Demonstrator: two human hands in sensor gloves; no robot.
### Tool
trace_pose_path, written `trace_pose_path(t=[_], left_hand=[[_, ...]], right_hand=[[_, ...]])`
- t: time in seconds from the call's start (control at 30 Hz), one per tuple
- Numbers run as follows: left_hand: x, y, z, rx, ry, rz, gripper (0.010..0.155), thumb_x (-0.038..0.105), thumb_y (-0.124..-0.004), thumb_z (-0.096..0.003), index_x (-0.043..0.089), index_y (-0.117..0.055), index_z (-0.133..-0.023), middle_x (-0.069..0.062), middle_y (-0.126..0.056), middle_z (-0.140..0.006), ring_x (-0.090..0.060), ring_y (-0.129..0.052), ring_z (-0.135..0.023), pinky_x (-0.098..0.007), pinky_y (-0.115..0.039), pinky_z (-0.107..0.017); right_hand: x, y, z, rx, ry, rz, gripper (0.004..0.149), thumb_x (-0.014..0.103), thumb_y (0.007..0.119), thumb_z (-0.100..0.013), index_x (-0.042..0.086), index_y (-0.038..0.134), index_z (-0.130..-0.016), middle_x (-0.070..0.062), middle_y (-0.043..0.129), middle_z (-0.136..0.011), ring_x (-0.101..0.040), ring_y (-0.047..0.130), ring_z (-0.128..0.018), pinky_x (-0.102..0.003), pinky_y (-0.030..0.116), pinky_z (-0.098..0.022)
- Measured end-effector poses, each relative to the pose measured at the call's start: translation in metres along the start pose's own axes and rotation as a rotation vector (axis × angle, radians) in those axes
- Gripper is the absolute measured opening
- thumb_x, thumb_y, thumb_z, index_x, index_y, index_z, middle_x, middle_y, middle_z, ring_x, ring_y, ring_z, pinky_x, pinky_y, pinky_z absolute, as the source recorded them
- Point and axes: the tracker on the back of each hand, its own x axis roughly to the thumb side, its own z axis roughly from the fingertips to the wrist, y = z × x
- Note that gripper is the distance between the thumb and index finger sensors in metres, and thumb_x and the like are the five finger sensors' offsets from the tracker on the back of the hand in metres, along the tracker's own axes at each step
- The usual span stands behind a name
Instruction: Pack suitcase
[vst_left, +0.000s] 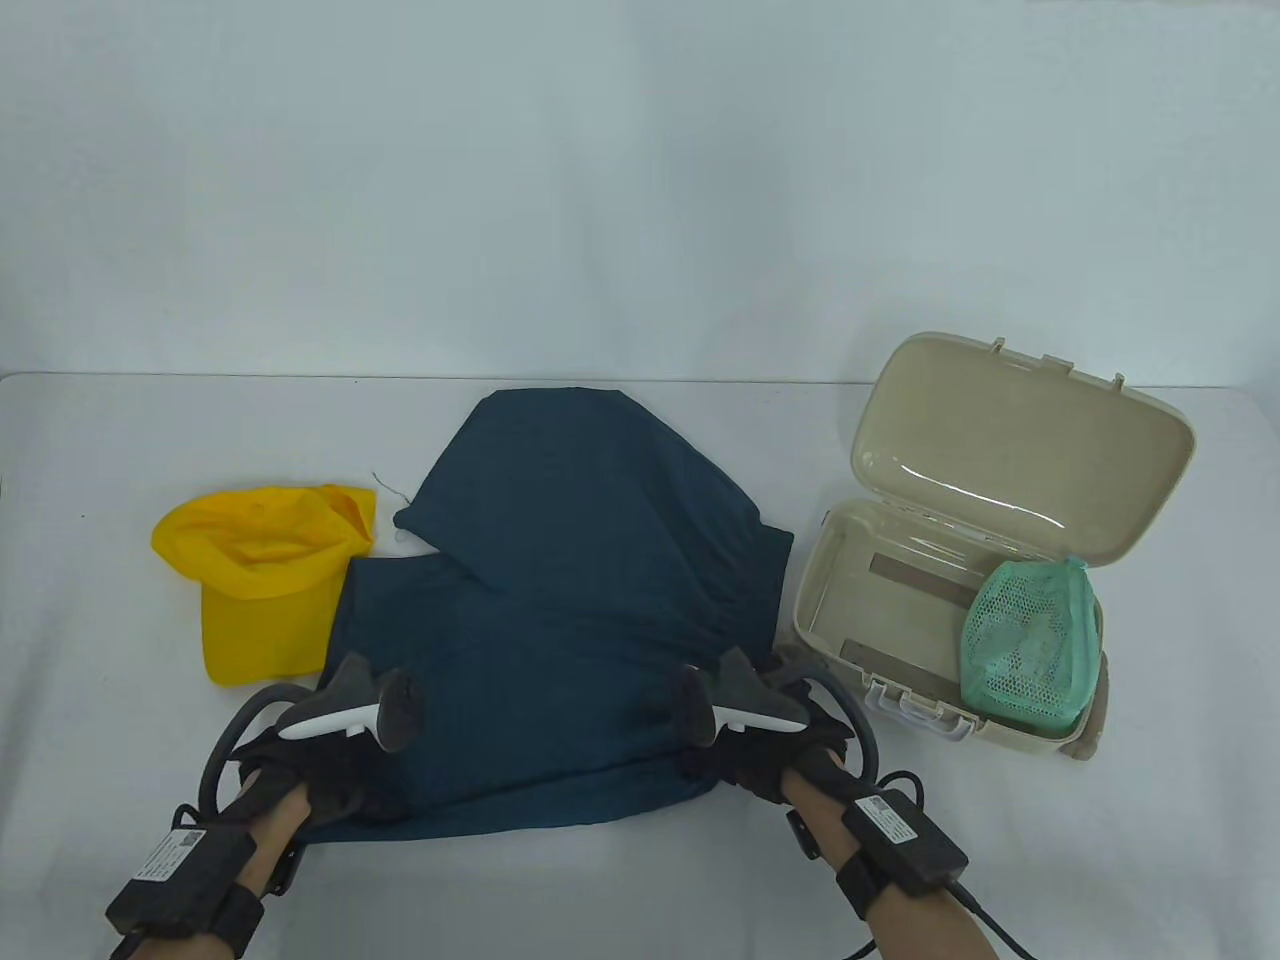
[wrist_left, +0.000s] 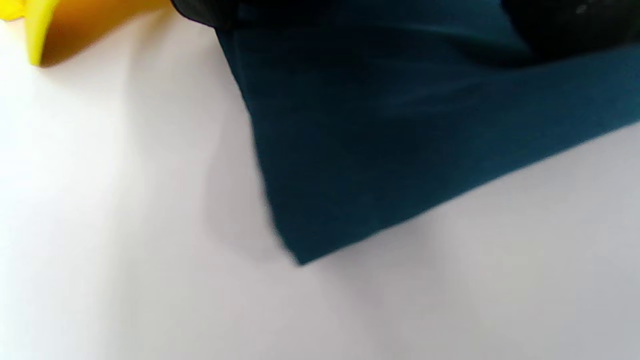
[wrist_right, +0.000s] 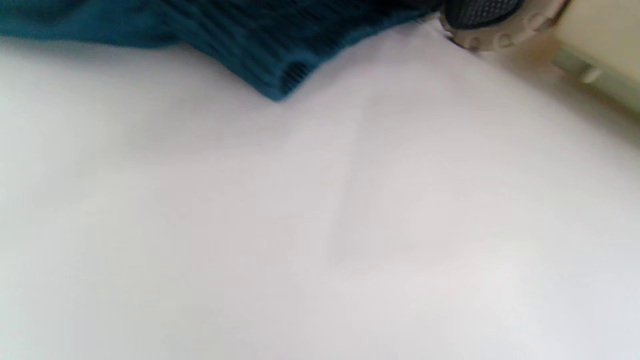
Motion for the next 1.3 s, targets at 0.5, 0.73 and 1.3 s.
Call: trace_pose_path(t=[0.5, 0.73, 1.3], left_hand=[[-0.006, 0.035, 0.011, 0.111, -0.064, 0.063, 0.101, 0.066, -0.070, -0.0415, 0.025, -0.011, -0.112, -0.013, -0.023, -0.123, -0.040, -0.038, -0.115, -0.053, -0.046, -0.082], [-0.019, 0.104, -0.019, 0.297, 0.028, 0.205, 0.098, 0.068, -0.066, -0.0422, 0.028, -0.008, -0.111, -0.012, -0.015, -0.122, -0.041, -0.027, -0.115, -0.054, -0.042, -0.082], [-0.012, 0.133, -0.115, 0.297, 0.050, 0.327, 0.092, 0.071, -0.054, -0.0411, 0.031, -0.011, -0.111, -0.008, -0.015, -0.123, -0.039, -0.019, -0.114, -0.055, -0.037, -0.082]], right_hand=[[-0.004, -0.054, 0.016, -0.155, -0.063, -0.200, 0.097, 0.071, 0.053, -0.043, 0.009, 0.024, -0.111, -0.022, 0.033, -0.118, -0.049, 0.051, -0.107, -0.061, 0.059, -0.071], [-0.020, -0.104, -0.017, -0.189, 0.069, -0.273, 0.097, 0.071, 0.052, -0.044, 0.009, 0.022, -0.111, -0.023, 0.030, -0.118, -0.052, 0.045, -0.106, -0.063, 0.055, -0.072], [-0.025, -0.089, -0.105, 0.009, 0.299, -0.275, 0.099, 0.073, 0.051, -0.042, 0.008, 0.020, -0.110, -0.024, 0.028, -0.118, -0.053, 0.041, -0.106, -0.065, 0.051, -0.072]])
